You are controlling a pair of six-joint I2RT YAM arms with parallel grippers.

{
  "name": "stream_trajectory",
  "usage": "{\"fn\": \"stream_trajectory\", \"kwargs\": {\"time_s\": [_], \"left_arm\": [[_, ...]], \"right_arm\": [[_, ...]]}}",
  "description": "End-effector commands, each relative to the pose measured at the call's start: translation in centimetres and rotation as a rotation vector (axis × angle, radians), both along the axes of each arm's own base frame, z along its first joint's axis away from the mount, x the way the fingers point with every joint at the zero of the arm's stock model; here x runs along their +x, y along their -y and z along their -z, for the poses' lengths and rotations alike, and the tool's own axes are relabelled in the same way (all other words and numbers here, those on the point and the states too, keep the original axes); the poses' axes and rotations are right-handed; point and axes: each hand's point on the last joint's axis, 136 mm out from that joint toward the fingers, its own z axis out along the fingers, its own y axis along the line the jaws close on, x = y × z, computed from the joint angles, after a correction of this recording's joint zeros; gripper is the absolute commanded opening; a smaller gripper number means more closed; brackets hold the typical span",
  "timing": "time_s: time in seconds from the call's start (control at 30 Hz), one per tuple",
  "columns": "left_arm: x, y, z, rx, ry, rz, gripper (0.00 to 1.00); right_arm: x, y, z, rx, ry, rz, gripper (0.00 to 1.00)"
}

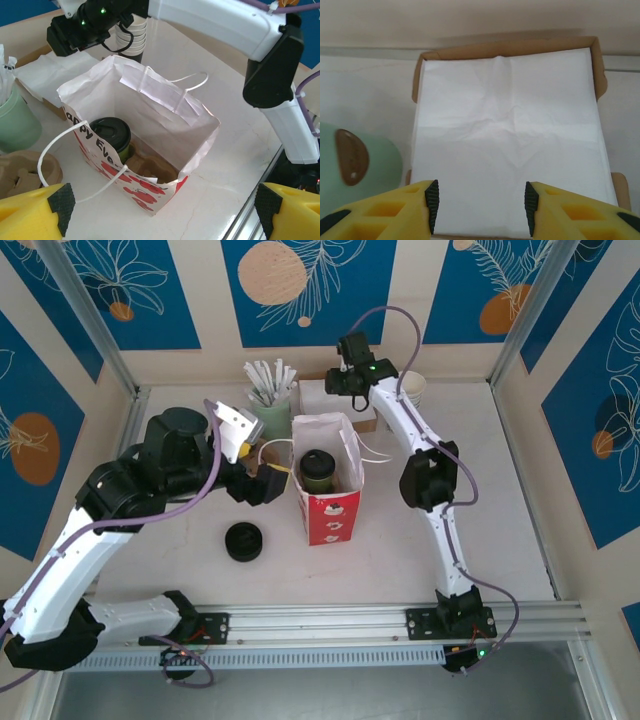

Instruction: Pack the takeout coffee

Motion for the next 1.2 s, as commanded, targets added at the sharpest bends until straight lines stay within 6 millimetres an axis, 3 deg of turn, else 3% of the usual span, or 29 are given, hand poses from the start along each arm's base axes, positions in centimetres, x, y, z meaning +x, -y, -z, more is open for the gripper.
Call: {"fn": "stream_trajectory", "kwargs": {"time_s": [0.0,0.27,0.63,0.9,1.17], "left_arm": [[-0.1,-0.2,-0.4,-0.031,-0.008,-0.026,0.94],[-0.3,0.3,-0.5,-0.06,-0.037,-0.018,0.97],[-0.3,1.0,-0.7,-0.074,-0.064,0.0,0.99],[-0.4,1.1,-1.0,-0.085,-0.061,0.006,0.99],[-0.2,1.3,-1.3,-0.091,-0.065,0.002,0.99]], "right_arm": [[0.7,-1.0,0.9,-0.064,0.034,-0.031,0.51],[2.1,-1.1,3.1,-0.083,0.046,-0.025,0.52],[3.7,0.9,6.0,-0.1,0.027,0.037,0.6],[4.5,1.8,7.7,-0.114,0.024,0.044,0.68],[4.7,1.5,9.3,-0.123,0.014,0.022,0.77]]}}
